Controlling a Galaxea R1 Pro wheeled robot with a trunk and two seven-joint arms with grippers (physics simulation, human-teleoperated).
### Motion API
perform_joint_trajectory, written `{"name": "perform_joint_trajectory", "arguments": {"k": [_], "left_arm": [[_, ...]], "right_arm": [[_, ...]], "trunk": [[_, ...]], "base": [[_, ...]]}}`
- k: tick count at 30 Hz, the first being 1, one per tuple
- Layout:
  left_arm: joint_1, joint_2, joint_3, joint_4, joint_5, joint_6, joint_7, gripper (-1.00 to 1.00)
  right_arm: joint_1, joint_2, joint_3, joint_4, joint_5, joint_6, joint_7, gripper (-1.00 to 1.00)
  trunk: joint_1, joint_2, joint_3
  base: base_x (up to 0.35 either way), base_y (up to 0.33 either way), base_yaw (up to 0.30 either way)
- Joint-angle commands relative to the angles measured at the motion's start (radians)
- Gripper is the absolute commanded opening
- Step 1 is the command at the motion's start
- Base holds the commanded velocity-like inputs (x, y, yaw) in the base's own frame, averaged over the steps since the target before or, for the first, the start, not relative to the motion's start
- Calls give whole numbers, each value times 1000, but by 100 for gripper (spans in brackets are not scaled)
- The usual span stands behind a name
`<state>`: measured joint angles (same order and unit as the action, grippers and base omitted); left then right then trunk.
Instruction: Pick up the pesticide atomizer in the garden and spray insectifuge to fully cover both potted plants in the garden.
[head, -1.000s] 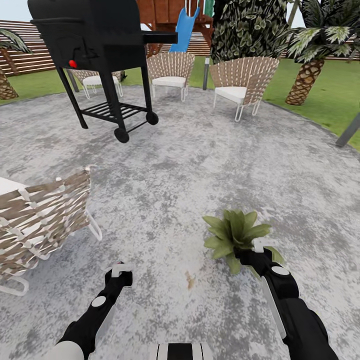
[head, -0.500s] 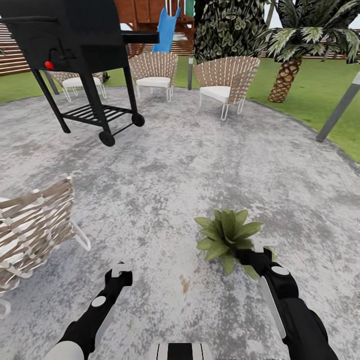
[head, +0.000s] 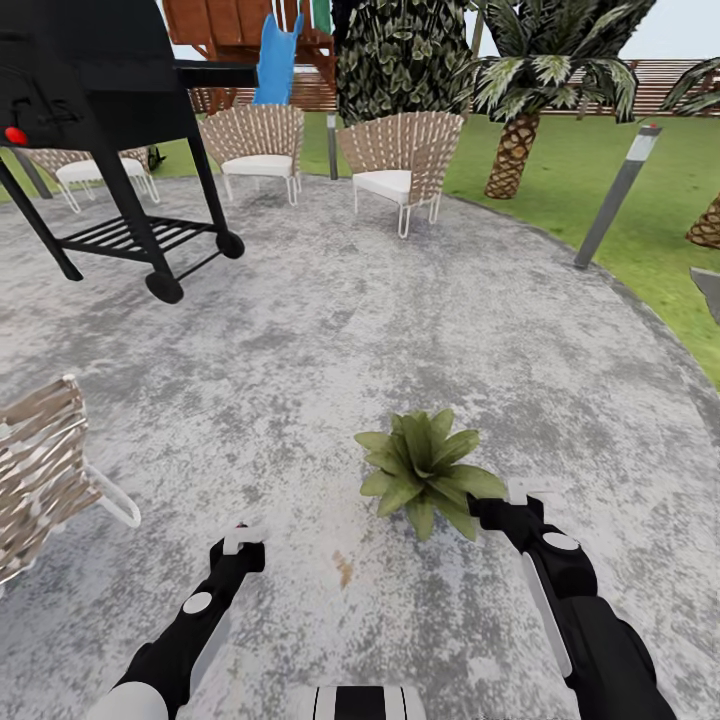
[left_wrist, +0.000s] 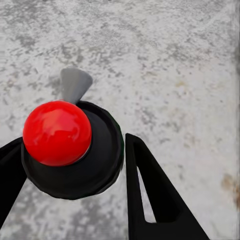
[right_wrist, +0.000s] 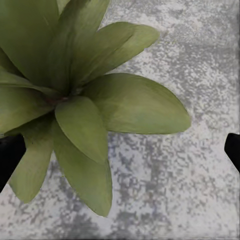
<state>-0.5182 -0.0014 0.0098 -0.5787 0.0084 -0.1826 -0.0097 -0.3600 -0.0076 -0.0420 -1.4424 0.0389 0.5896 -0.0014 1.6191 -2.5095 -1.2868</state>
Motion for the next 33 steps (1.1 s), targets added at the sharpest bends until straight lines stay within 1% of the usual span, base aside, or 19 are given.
{"name": "perform_joint_trajectory", "arguments": {"k": [1,9,18,26,29,33], "left_arm": [[0,0,1,0,1,-3,-1,-100],[-1,0,-3,-1,-1,-3,-1,-100],[-1,0,-2,-1,-1,-3,0,-100],[-1,0,-2,-1,-1,-3,5,-100],[-2,0,-3,0,0,12,7,-100],[-2,0,-7,0,-1,108,7,-100]], "right_arm": [[-1,0,1,-1,4,6,0,100],[0,0,2,-1,4,6,0,100],[-1,-1,2,0,4,6,0,100],[-1,0,3,0,1,6,0,100],[-1,0,3,0,1,6,3,100],[-1,-1,2,0,-2,6,5,100]], "trunk": [[0,0,-1],[0,0,-1],[0,0,-1],[-4,2,30],[-5,2,42],[-7,3,57]], "base": [[0,0,-266],[0,0,-261],[0,0,-32],[0,0,0],[0,0,0],[0,0,0]]}}
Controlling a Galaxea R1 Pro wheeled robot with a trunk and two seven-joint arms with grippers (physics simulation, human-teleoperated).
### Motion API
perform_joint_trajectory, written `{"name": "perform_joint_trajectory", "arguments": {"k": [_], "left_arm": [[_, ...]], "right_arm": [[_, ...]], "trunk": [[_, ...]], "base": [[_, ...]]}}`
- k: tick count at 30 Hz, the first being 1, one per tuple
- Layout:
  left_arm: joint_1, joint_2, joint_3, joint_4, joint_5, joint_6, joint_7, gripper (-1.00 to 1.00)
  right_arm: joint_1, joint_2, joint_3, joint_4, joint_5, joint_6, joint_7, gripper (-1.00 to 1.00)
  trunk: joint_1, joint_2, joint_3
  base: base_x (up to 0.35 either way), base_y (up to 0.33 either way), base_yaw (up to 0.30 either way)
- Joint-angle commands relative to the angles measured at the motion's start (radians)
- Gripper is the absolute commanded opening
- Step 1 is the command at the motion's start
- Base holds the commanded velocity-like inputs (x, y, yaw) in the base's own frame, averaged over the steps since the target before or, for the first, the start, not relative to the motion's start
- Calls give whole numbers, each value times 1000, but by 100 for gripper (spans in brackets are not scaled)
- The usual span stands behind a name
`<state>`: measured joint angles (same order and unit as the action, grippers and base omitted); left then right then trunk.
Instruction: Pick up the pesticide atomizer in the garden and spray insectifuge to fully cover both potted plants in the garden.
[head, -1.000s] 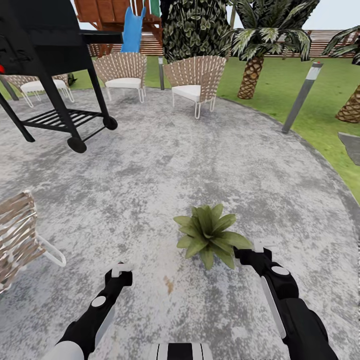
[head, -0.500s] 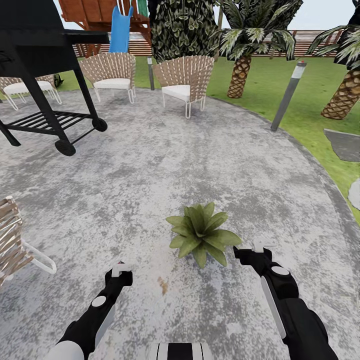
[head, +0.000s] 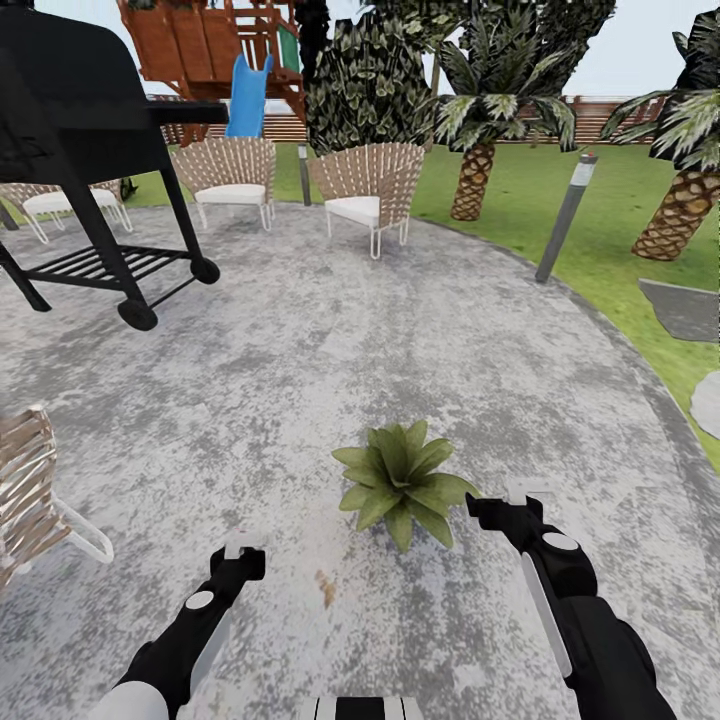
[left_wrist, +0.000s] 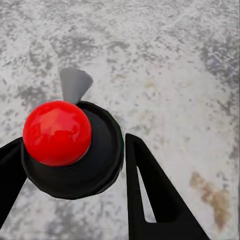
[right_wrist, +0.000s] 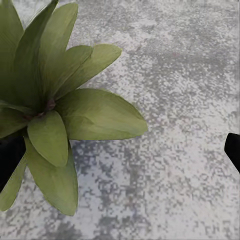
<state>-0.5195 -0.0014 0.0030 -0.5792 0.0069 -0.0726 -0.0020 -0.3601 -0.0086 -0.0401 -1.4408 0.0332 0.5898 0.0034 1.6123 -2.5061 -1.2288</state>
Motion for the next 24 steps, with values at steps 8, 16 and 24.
{"name": "perform_joint_trajectory", "arguments": {"k": [8,16,24], "left_arm": [[-51,0,3,-1,1,127,-2,-100],[-59,0,-1,-1,0,149,-9,-100],[-57,0,-1,-1,1,149,-9,-100]], "right_arm": [[0,-1,2,-1,2,7,1,100],[0,-1,2,-1,2,7,1,100],[0,-1,2,-1,2,7,1,100]], "trunk": [[-4,2,30],[-7,4,61],[-7,4,61]], "base": [[0,0,0],[0,0,0],[0,0,0]]}}
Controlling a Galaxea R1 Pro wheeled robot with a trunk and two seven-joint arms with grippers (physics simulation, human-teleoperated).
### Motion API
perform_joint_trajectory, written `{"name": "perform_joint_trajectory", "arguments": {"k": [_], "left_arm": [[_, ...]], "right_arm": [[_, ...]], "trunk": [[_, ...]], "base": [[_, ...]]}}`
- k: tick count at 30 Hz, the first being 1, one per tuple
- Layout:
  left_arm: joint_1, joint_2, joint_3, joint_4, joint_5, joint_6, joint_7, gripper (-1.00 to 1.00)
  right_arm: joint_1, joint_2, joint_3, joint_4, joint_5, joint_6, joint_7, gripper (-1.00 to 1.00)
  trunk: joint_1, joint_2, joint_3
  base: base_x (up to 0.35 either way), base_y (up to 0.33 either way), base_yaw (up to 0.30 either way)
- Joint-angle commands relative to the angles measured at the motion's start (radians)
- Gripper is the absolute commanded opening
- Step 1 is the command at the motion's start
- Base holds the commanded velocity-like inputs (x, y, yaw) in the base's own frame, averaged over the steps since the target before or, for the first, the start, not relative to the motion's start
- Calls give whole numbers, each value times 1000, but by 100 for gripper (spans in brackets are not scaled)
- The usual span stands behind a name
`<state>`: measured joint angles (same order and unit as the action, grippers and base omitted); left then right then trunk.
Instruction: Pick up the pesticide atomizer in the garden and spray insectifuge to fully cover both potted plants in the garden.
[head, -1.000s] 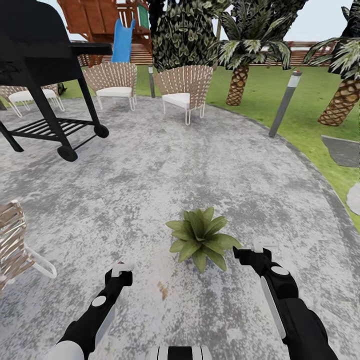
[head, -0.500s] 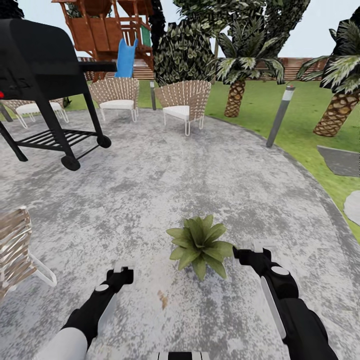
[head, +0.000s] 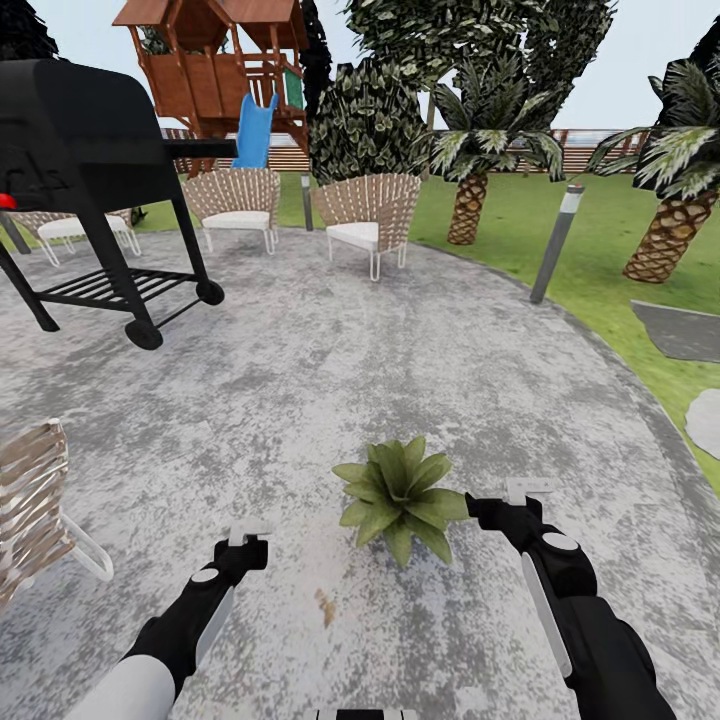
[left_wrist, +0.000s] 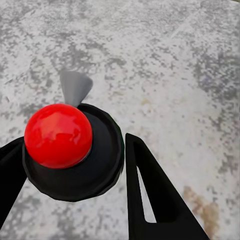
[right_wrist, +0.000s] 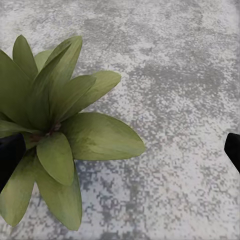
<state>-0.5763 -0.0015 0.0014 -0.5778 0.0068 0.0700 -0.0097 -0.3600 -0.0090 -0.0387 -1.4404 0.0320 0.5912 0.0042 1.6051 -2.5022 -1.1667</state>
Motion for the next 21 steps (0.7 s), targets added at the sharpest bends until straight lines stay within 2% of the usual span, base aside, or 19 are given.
{"name": "perform_joint_trajectory", "arguments": {"k": [1,3,14,21], "left_arm": [[0,0,0,-2,0,6,-1,-100],[1,0,0,-2,1,6,-1,-100],[1,0,2,-2,0,7,0,-100],[1,0,2,-2,0,7,-1,-100]], "right_arm": [[0,0,0,-1,3,5,0,100],[0,0,0,-1,3,5,0,100],[0,0,1,0,3,5,0,100],[0,1,2,-1,3,5,0,100]], "trunk": [[0,0,-1],[0,0,-1],[-5,3,42],[-32,52,64]], "base": [[0,0,0],[0,0,0],[0,0,0],[0,0,0]]}}
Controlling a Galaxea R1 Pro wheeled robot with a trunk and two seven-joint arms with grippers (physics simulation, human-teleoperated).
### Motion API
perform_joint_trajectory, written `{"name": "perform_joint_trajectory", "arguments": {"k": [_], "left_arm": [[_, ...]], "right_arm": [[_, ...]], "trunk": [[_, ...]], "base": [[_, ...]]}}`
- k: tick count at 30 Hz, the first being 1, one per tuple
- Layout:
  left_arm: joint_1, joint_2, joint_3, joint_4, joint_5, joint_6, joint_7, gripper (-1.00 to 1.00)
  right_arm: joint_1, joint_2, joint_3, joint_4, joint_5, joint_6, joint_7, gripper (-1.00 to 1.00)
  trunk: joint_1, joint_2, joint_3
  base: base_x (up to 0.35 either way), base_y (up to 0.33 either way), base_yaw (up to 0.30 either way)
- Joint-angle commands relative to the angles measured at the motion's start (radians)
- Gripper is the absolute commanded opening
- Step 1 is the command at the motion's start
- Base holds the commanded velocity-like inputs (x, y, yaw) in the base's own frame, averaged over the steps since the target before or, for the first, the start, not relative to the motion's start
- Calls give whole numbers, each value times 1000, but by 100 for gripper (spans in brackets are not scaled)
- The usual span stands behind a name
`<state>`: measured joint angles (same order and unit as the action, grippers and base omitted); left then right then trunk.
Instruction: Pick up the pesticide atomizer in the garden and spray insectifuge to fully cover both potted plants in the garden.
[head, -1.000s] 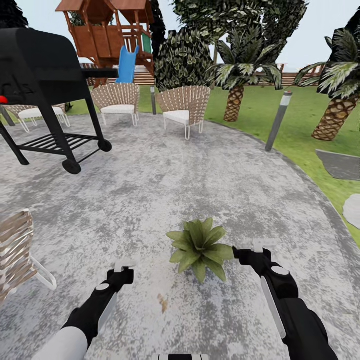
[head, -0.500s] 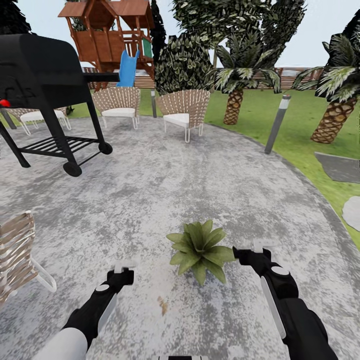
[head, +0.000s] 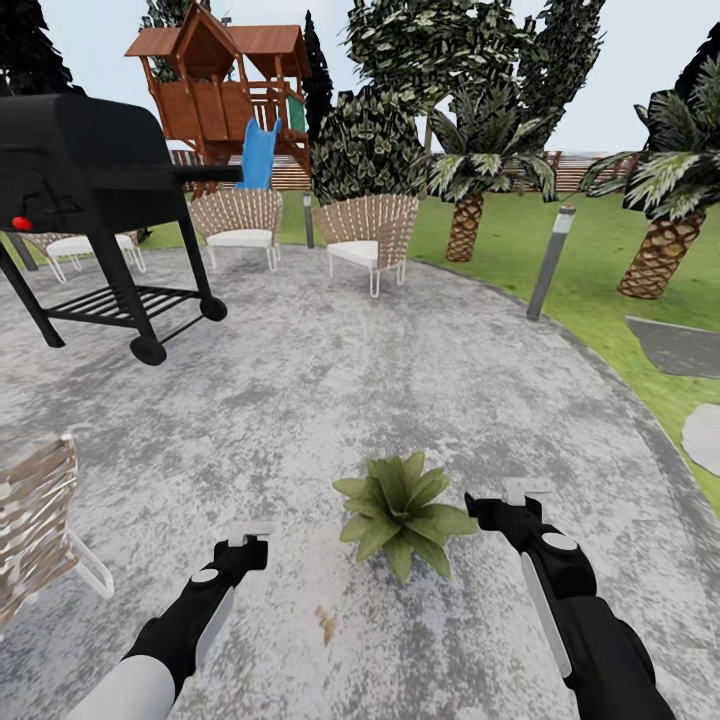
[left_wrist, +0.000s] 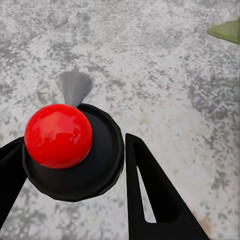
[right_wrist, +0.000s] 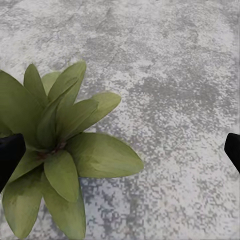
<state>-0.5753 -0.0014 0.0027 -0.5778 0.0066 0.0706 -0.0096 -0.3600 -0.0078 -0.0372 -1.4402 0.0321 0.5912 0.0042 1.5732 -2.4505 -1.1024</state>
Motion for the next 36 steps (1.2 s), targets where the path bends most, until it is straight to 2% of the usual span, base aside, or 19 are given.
{"name": "perform_joint_trajectory", "arguments": {"k": [1,22,36], "left_arm": [[0,0,0,-2,1,6,-1,-100],[0,0,-1,-2,1,6,-1,-100],[0,0,-1,-2,1,6,-1,-100]], "right_arm": [[0,0,0,-1,3,5,0,100],[0,0,0,-2,3,5,0,100],[0,0,-1,-2,3,4,0,100]], "trunk": [[-4,7,2],[-85,154,68],[-138,252,94]], "base": [[0,0,0],[0,0,0],[0,0,0]]}}
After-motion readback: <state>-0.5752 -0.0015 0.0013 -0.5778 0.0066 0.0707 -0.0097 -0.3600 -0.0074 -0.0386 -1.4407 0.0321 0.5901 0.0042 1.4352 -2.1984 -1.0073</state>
